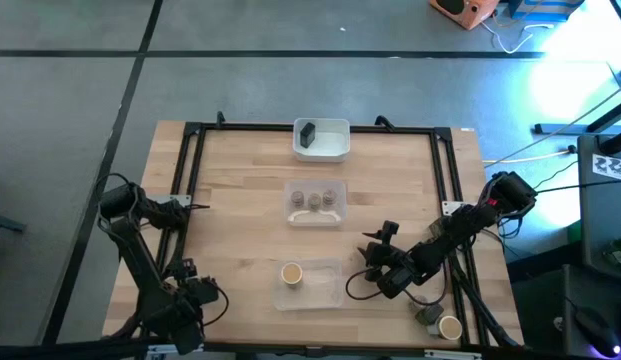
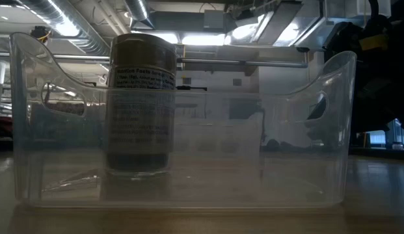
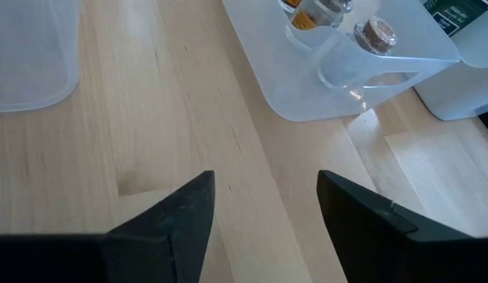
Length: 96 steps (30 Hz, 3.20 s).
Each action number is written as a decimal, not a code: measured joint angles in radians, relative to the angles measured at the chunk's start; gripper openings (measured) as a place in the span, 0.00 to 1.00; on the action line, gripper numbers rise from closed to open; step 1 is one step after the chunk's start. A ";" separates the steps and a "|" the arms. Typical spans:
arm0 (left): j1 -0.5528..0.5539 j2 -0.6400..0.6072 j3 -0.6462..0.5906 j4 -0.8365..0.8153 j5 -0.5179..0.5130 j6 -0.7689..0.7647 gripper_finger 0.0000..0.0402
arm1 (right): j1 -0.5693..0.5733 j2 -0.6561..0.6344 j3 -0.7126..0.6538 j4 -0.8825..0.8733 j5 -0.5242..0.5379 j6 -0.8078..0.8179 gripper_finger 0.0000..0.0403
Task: Sort spices by type
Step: Put the left black seasoning can into the white bin
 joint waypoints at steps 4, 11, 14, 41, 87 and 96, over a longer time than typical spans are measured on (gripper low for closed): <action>-0.001 0.000 -0.023 0.006 0.017 -0.008 0.85 | 0.000 0.000 0.000 0.000 0.000 0.000 0.56; -0.004 0.000 -0.083 0.049 0.019 -0.019 0.85 | 0.000 0.000 0.000 0.000 0.000 0.000 0.56; -0.003 0.000 -0.094 0.074 0.019 -0.019 0.85 | 0.000 0.000 0.000 0.000 0.000 -0.001 0.56; -0.002 -0.001 -0.172 0.247 0.051 -0.005 0.66 | 0.000 0.000 0.000 0.001 0.011 -0.004 0.56; 0.906 -0.282 -0.007 0.196 -0.237 0.888 0.66 | -0.018 0.000 0.000 0.000 0.079 -0.211 0.56; 1.151 -0.266 0.068 0.338 -0.239 1.215 0.66 | -0.116 0.000 0.000 -0.005 0.064 -0.352 0.56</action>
